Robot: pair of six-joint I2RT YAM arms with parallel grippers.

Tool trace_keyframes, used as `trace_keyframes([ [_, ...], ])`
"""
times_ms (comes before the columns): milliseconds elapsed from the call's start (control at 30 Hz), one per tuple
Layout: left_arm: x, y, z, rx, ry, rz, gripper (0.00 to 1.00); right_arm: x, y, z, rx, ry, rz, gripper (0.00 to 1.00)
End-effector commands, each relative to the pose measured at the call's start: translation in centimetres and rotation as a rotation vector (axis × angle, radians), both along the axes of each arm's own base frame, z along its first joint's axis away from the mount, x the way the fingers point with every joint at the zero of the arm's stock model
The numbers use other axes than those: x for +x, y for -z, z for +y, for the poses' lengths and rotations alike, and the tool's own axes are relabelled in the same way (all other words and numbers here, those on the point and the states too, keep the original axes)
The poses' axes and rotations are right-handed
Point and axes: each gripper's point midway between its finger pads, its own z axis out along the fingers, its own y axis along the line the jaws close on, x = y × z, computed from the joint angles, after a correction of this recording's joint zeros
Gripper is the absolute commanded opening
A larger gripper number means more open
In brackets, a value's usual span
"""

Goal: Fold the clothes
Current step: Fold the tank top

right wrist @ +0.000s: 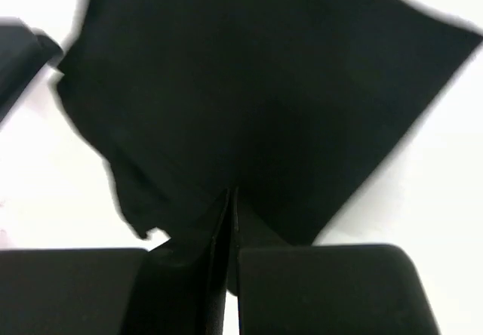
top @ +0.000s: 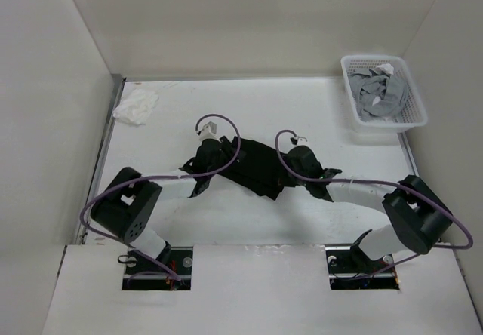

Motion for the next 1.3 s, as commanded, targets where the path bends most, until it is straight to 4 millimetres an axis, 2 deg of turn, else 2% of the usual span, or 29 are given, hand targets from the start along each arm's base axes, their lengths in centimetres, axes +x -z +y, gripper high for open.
trace_keyframes([
  [0, 2.3, 0.6, 0.5, -0.004, -0.044, -0.024, 0.31, 1.7, -2.0, 1.0, 0.162, 0.061, -0.065, 0.08],
  [67, 2.4, 3.5, 1.7, 0.016, -0.073, 0.049, 0.31, 1.4, -0.1, 0.2, 0.16, 0.097, -0.021, 0.08],
  [133, 1.9, 5.6, 3.0, 0.006, -0.1, 0.11, 0.3, 1.0, 1.7, -0.7, 0.151, 0.122, 0.017, 0.08],
  [200, 1.3, 6.2, 3.9, -0.008, -0.119, 0.119, 0.3, 0.7, 2.5, -1.5, 0.133, 0.141, 0.03, 0.08],
  [267, 0.6, 5.8, 4.6, -0.02, -0.121, 0.11, 0.3, 0.7, 2.6, -2.4, 0.126, 0.159, 0.023, 0.08],
  [333, -0.1, 4.6, 5.2, -0.035, -0.126, 0.083, 0.31, 0.9, 1.4, -2.8, 0.132, 0.166, -0.011, 0.09],
  [433, -1.1, 1.3, 6.5, -0.068, -0.146, 0.0, 0.36, 1.3, -1.9, -3.0, 0.142, 0.149, -0.102, 0.17],
  [533, -2.2, -2.2, 7.7, -0.083, -0.174, -0.079, 0.42, 1.8, -6.2, -3.0, 0.167, 0.124, -0.196, 0.3],
  [633, -3.1, -4.3, 8.8, -0.031, -0.19, -0.126, 0.48, 2.1, -10.1, -3.4, 0.177, 0.105, -0.308, 0.43],
  [700, -3.6, -5.4, 9.8, 0.033, -0.199, -0.165, 0.51, 2.5, -11.8, -4.5, 0.174, 0.135, -0.372, 0.48],
  [833, -4.0, -6.5, 13.2, 0.183, -0.273, -0.195, 0.58, 3.3, -12.9, -7.9, 0.152, 0.253, -0.453, 0.58],
  [967, -4.3, -6.7, 16.8, 0.248, -0.37, -0.158, 0.63, 3.3, -11.6, -11.4, 0.181, 0.437, -0.5, 0.69],
  [1133, -4.7, -5.2, 20.6, 0.265, -0.473, -0.074, 0.64, 3.3, -10.3, -13.9, 0.174, 0.539, -0.537, 0.75],
  [1267, -4.9, -3.3, 22.5, 0.237, -0.528, -0.021, 0.64, 3.3, -10.0, -14.3, 0.196, 0.56, -0.528, 0.76],
])
